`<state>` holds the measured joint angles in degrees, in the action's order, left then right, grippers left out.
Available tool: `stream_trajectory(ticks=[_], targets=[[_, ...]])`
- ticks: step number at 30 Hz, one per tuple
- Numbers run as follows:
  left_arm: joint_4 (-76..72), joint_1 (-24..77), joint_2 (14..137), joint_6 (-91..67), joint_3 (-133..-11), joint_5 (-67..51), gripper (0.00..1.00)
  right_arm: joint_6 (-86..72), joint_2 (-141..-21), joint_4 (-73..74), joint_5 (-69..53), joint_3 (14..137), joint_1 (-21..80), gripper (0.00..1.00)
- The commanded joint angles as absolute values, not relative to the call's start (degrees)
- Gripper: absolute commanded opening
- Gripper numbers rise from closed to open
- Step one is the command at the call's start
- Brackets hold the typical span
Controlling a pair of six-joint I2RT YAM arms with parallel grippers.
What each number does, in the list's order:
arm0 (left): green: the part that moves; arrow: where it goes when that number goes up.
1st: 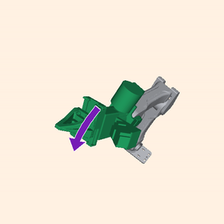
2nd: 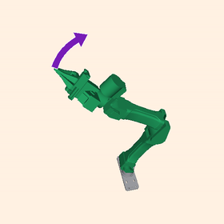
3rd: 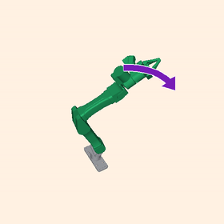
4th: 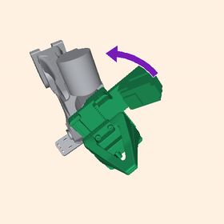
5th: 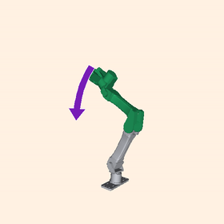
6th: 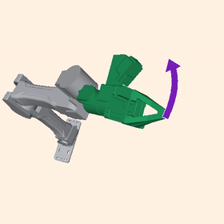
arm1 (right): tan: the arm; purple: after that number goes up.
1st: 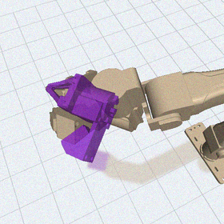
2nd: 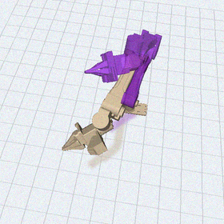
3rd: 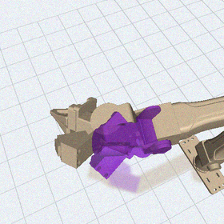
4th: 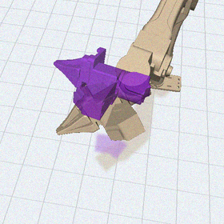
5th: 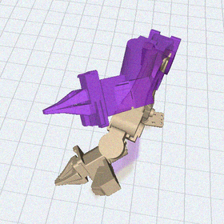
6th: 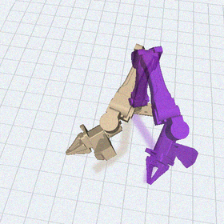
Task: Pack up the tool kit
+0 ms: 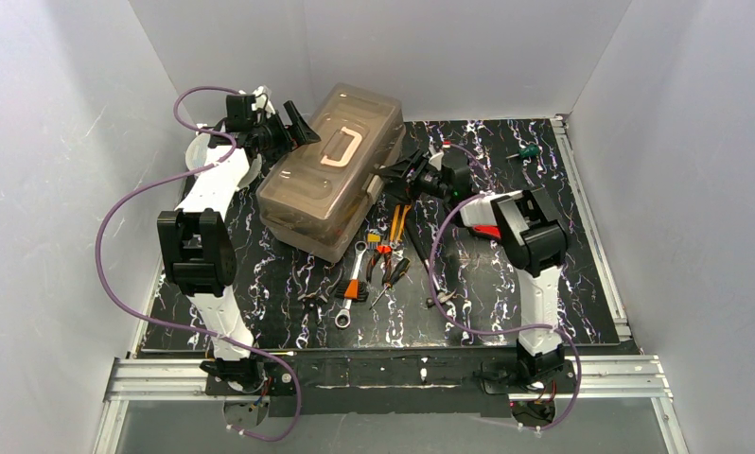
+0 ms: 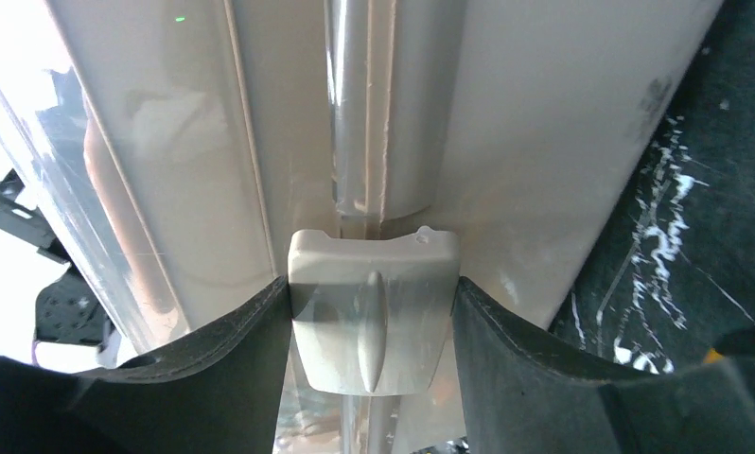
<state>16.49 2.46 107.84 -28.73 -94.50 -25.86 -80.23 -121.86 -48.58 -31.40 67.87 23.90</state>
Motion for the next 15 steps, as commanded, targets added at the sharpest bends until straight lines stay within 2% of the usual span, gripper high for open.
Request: stream_trajectory(ticks=[1, 5, 7, 11, 13, 15], targets=[[21.79, 5.11, 104.77, -27.56, -93.93, -27.55, 0.93, -71.05, -113.09, -40.72, -28.93, 70.24, 24.87, 0.23], [22.00, 5.61, 104.93, -27.34, -94.01, -27.19, 0.93, -67.73, -111.00, -35.68, -27.20, 70.38, 24.86, 0.22], [22.19, 5.71, 104.99, -27.25, -94.13, -27.06, 0.93, -66.54, -110.22, -33.50, -26.37, 70.28, 24.86, 0.26], [23.23, 5.92, 104.48, -26.33, -94.62, -25.65, 0.93, -64.28, -107.62, -30.86, -23.77, 68.17, 24.69, 0.61], [23.86, 6.03, 104.08, -25.74, -94.97, -24.87, 0.93, -64.40, -106.49, -33.10, -24.09, 66.36, 24.31, 0.69], [24.27, 6.10, 103.63, -25.37, -95.25, -24.48, 0.93, -65.83, -106.01, -36.42, -25.38, 64.92, 23.74, 0.73]])
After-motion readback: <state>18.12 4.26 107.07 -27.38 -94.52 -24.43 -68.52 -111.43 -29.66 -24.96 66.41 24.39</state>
